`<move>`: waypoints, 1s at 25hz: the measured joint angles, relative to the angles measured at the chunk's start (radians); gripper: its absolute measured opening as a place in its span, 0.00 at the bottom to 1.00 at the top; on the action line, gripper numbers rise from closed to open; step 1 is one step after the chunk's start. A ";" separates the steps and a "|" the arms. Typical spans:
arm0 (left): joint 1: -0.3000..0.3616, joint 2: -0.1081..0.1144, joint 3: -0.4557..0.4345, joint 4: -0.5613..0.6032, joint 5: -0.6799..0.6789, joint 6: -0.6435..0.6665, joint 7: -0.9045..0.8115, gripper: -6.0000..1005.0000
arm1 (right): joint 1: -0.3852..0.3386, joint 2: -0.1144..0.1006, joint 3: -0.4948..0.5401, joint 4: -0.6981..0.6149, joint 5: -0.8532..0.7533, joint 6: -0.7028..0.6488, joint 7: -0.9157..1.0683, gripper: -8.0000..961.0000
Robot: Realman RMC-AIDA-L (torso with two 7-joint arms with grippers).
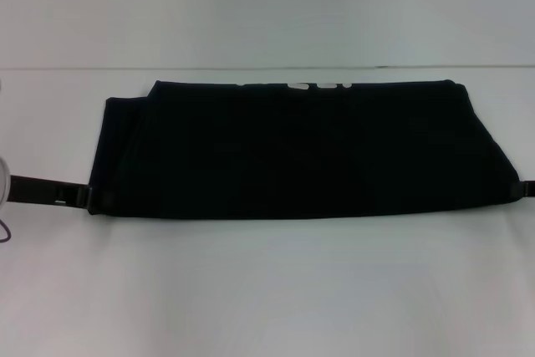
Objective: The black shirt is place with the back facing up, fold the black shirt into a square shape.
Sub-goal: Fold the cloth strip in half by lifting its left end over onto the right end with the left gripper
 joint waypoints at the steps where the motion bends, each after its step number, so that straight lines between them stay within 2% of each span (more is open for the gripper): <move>1: 0.001 0.001 -0.005 0.001 0.000 0.004 0.004 0.01 | -0.005 0.000 0.000 -0.003 0.005 -0.006 -0.002 0.05; 9: 0.002 0.003 -0.012 0.008 0.001 0.060 0.010 0.02 | -0.010 0.009 0.006 -0.015 0.013 -0.022 -0.011 0.10; 14: 0.006 0.003 -0.012 0.012 0.002 0.074 0.001 0.03 | -0.009 0.001 0.022 -0.019 0.013 -0.045 -0.013 0.13; 18: 0.015 -0.001 -0.017 0.033 0.015 0.076 -0.028 0.04 | -0.025 0.003 0.033 -0.075 0.013 -0.077 -0.005 0.15; 19: 0.018 -0.001 -0.020 0.039 0.017 0.073 -0.033 0.07 | -0.033 0.006 0.043 -0.096 0.013 -0.087 -0.004 0.16; 25: 0.041 0.001 -0.092 0.107 0.023 0.134 -0.105 0.27 | -0.070 0.005 0.140 -0.183 0.023 -0.192 -0.022 0.41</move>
